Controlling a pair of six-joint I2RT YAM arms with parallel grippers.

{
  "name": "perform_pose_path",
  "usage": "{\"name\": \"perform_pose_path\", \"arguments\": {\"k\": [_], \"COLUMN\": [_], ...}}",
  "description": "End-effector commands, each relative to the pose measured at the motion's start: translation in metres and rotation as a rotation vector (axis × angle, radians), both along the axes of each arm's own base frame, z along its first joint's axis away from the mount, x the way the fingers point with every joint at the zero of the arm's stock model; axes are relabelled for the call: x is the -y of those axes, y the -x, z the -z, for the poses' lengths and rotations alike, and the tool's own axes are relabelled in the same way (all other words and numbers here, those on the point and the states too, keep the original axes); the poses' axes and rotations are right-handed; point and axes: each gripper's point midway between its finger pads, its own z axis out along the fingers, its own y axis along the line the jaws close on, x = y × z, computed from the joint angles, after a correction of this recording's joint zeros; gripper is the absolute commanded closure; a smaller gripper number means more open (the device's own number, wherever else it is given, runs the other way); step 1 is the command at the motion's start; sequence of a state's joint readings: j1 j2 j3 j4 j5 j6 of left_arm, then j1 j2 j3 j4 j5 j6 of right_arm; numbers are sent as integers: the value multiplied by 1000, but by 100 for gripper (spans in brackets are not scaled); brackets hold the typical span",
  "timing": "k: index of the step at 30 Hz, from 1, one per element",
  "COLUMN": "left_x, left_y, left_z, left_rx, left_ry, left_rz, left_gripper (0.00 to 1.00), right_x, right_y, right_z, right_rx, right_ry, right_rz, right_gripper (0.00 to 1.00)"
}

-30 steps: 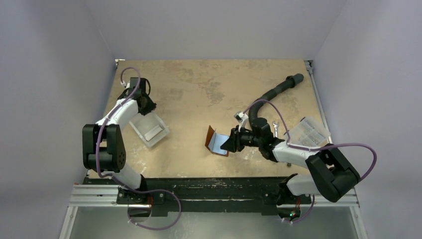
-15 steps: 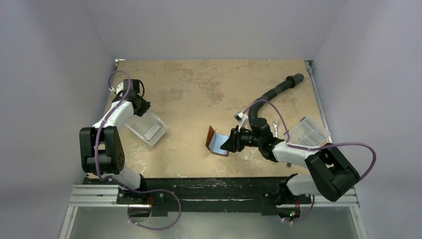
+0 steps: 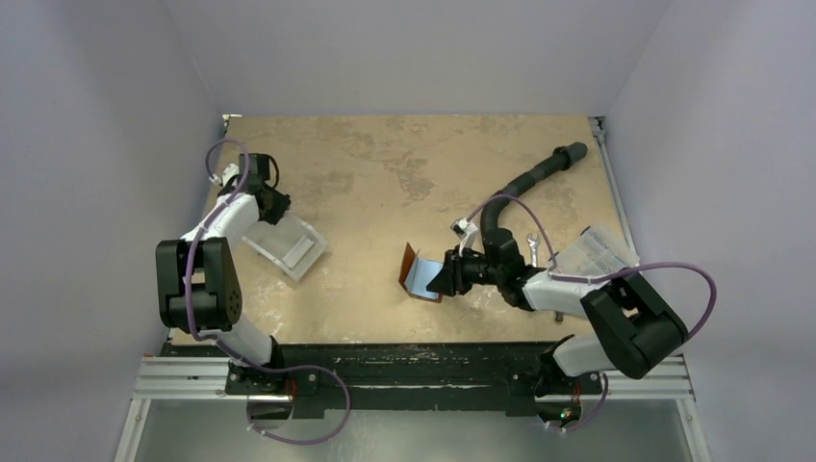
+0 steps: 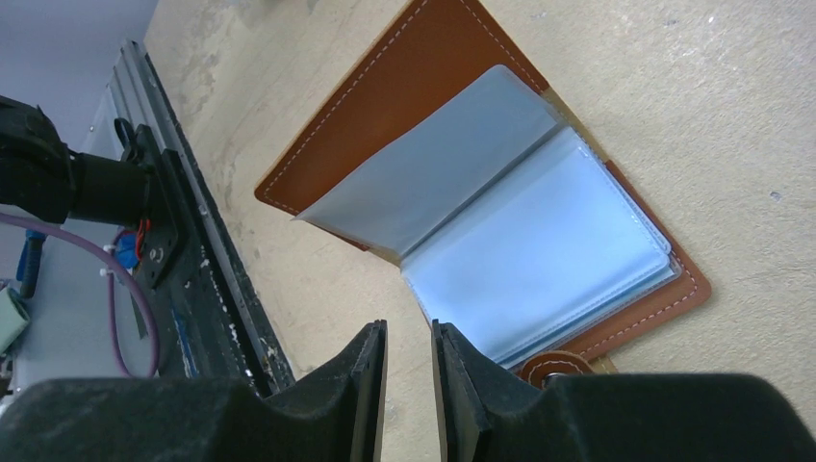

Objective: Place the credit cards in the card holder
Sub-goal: Move the storage box to the center of the board.

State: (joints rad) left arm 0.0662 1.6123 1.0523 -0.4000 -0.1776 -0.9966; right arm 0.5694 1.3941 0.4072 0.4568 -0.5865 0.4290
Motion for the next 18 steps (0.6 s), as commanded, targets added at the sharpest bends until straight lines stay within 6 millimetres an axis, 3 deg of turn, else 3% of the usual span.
{"name": "perform_pose_path", "arguments": {"k": [1,6,9,13,18], "left_x": [16,15,17,22,26], "left_y": [-4,-5,-5,-2,6], "left_z": [11,9,5,-5,-24], "left_rx": [-16,-11,-4,19,29], "left_ry": [134,124,118,115,72], "left_rz": [-43,-32,-1,59,180], "left_gripper": [100,97,77,67,43], "right_x": [-9,-16,-20,-29,-45], "right_y": [-20,-31,-39,-47,-48], "right_z": [-12,-14,-16,-21,-24], "right_rx": [53,47,38,44,50], "right_ry": [-10,25,41,66,81], "right_rz": [20,52,80,85,59], "right_gripper": [68,67,67,66,66]}}
